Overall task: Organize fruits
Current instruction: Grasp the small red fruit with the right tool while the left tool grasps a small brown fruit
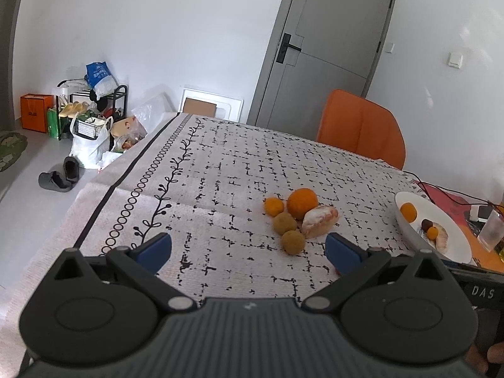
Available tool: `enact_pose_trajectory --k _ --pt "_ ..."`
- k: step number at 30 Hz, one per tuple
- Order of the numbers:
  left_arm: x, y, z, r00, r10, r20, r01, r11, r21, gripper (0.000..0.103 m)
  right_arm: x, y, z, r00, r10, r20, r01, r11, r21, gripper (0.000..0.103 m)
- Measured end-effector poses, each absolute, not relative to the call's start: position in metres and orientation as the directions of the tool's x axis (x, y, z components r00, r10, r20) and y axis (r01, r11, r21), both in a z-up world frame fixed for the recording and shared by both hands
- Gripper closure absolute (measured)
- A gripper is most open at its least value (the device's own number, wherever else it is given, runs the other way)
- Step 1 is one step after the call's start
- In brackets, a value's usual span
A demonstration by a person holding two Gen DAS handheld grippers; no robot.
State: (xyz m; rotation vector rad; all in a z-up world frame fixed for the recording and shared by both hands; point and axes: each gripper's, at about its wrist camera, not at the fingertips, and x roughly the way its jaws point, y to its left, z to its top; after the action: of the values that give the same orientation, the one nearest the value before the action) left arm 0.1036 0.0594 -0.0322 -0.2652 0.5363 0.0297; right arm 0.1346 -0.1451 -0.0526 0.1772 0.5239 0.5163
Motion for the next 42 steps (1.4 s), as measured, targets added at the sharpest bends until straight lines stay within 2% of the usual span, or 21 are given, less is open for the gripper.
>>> enact_pose_trajectory --k 5,11,13,24,28,34,42 --pt "0.109 0.062 -0.039 0.855 -0.049 -0.517 -0.09 0.967 -0.24 0.002 0.142 -0.135 -0.058 0.718 0.527 -0.455 -0.44 0.85 0.291 0.03" --pt "0.113 0.067 -0.045 0.853 -0.059 -0.519 -0.086 0.964 -0.252 0.002 0.153 -0.124 -0.066 0.667 0.566 -0.485 -0.459 0.825 0.33 0.051" --pt "0.115 0.067 -0.047 0.852 -0.058 -0.521 -0.089 0.963 -0.253 0.002 0.157 -0.121 -0.069 0.653 0.572 -0.496 -0.459 0.82 0.342 0.061" --pt "0.122 0.073 -0.055 0.84 -0.047 -0.54 -0.102 0.965 -0.242 0.002 0.171 -0.115 -0.076 0.633 0.585 -0.508 -0.445 0.811 0.38 0.069" --pt "0.126 0.07 -0.055 0.841 -0.041 -0.54 -0.099 0.969 -0.228 0.002 0.176 -0.113 -0.078 0.628 0.588 -0.509 -0.44 0.808 0.391 0.081" --pt "0.135 0.062 -0.054 0.836 -0.064 -0.544 -0.074 0.971 -0.228 0.014 0.177 -0.12 -0.076 0.64 0.586 -0.497 -0.427 0.809 0.404 0.081" --pt "0.15 0.043 -0.055 0.83 -0.107 -0.547 -0.026 0.973 -0.23 0.036 0.175 -0.137 -0.068 0.672 0.566 -0.477 -0.406 0.821 0.402 0.081"
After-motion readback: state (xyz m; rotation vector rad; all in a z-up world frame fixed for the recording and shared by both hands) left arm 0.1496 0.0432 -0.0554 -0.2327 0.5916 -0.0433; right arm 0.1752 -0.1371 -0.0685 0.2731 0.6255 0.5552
